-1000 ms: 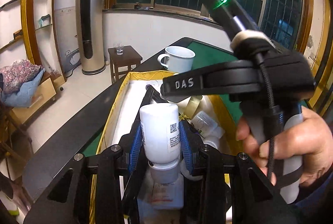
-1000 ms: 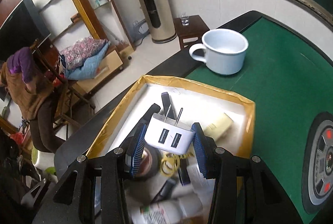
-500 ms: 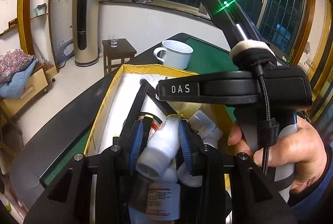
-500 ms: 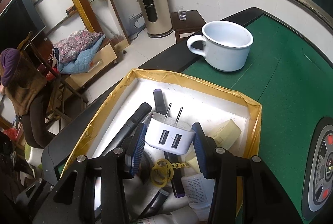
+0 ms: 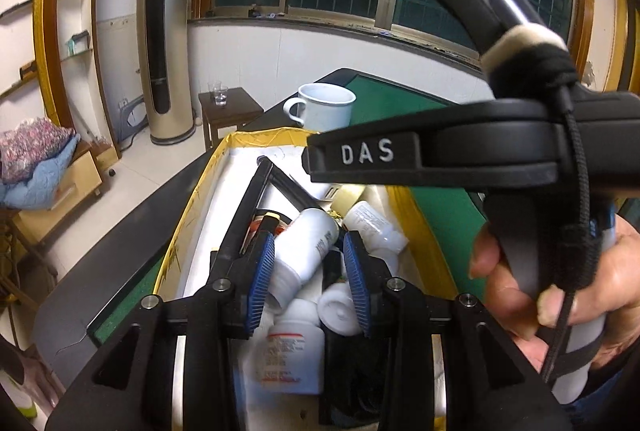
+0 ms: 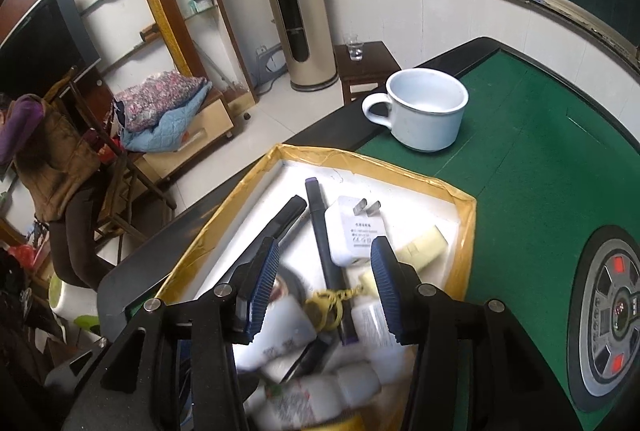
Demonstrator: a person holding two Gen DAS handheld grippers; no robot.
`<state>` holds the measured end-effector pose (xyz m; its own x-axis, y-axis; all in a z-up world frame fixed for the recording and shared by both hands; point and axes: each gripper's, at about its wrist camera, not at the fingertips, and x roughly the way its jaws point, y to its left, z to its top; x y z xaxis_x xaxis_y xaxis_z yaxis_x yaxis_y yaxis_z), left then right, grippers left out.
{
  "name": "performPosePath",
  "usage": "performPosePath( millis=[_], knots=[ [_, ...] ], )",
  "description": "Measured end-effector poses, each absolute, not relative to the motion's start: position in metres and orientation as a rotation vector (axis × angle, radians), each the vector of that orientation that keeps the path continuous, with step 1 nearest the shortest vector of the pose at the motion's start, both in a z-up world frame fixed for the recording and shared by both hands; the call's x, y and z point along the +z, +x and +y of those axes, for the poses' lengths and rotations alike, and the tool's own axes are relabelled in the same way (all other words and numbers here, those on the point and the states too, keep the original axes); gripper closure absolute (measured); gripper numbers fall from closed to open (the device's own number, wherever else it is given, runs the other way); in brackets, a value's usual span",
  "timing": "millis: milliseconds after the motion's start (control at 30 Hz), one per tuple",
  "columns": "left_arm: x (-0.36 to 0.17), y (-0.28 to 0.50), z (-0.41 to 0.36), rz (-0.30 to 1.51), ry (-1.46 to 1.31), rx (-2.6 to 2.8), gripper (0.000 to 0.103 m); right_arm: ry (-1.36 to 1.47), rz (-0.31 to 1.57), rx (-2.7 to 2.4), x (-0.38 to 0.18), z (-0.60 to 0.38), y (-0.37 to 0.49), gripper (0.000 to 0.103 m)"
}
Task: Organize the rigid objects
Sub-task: 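Lower the bottle and charger into the tray and open both tools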
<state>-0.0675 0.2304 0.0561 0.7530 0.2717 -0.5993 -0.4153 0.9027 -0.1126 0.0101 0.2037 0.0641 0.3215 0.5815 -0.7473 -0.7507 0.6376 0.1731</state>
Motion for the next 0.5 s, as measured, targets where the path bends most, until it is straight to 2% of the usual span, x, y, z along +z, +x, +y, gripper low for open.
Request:
performPosePath(
  millis=[133,333,500],
  knots=[
    [0.06,-0.075,0.215,0.59,-0.211,0.401,0.054,-0.207,0.864,0.887,0.067,0.187,0.001,0.059],
    [0.063,-0.085,0.197,0.578,-0.15,0.419,0.054,-0.16,0.849,0.876,0.068,0.156,-0.011,0.053],
    [0.063,-0.09,0.188,0.578,-0.117,0.424,0.054,-0.133,0.839,0.868,0.068,0.134,-0.019,0.053]
  ],
)
